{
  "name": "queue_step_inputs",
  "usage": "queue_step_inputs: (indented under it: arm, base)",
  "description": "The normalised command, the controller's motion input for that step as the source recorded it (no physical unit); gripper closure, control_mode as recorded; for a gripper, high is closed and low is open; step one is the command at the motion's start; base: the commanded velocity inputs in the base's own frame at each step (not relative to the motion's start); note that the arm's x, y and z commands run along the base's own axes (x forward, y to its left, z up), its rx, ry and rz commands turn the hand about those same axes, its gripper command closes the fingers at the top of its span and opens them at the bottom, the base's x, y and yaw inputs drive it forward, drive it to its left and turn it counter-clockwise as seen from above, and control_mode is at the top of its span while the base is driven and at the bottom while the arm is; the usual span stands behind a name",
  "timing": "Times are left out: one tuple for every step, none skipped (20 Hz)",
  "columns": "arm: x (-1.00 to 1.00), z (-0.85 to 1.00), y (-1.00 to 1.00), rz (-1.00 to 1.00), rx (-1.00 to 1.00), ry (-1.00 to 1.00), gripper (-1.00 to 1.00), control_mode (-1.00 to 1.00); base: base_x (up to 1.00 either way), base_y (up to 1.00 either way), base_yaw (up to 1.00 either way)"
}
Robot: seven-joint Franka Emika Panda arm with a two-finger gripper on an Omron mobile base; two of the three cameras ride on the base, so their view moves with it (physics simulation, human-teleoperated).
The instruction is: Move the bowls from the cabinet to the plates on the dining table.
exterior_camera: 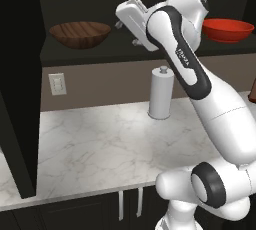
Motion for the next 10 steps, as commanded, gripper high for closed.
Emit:
queue_step_inputs:
  arm:
    - [0.14, -0.07, 0.01, 0.0, 0.0, 0.0, -1.0, -1.0]
    - [0.21, -0.09, 0.0, 0.0, 0.0, 0.0, -1.0, -1.0]
    - [0.23, -0.11, 0.0, 0.0, 0.0, 0.0, -1.0, -1.0]
    - [0.23, -0.1, 0.0, 0.0, 0.0, 0.0, -1.0, -1.0]
    - [0.21, -0.09, 0.0, 0.0, 0.0, 0.0, -1.0, -1.0]
    - [0.2, -0.08, 0.0, 0.0, 0.0, 0.0, -1.0, -1.0]
    - [0.18, -0.06, 0.0, 0.0, 0.0, 0.0, -1.0, -1.0]
    - [0.2, -0.08, 0.0, 0.0, 0.0, 0.0, -1.0, -1.0]
    - [0.21, -0.08, 0.01, 0.0, 0.0, 0.0, -1.0, -1.0]
    - [0.22, -0.09, 0.01, 0.0, 0.0, 0.0, -1.0, -1.0]
  base:
    - [0.0, 0.0, 0.0]
    - [0.0, 0.0, 0.0]
    - [0.0, 0.0, 0.0]
    - [0.0, 0.0, 0.0]
    - [0.0, 0.0, 0.0]
    - [0.0, 0.0, 0.0]
    - [0.0, 0.0, 0.0]
    - [0.0, 0.0, 0.0]
    - [0.0, 0.0, 0.0]
    - [0.0, 0.0, 0.0]
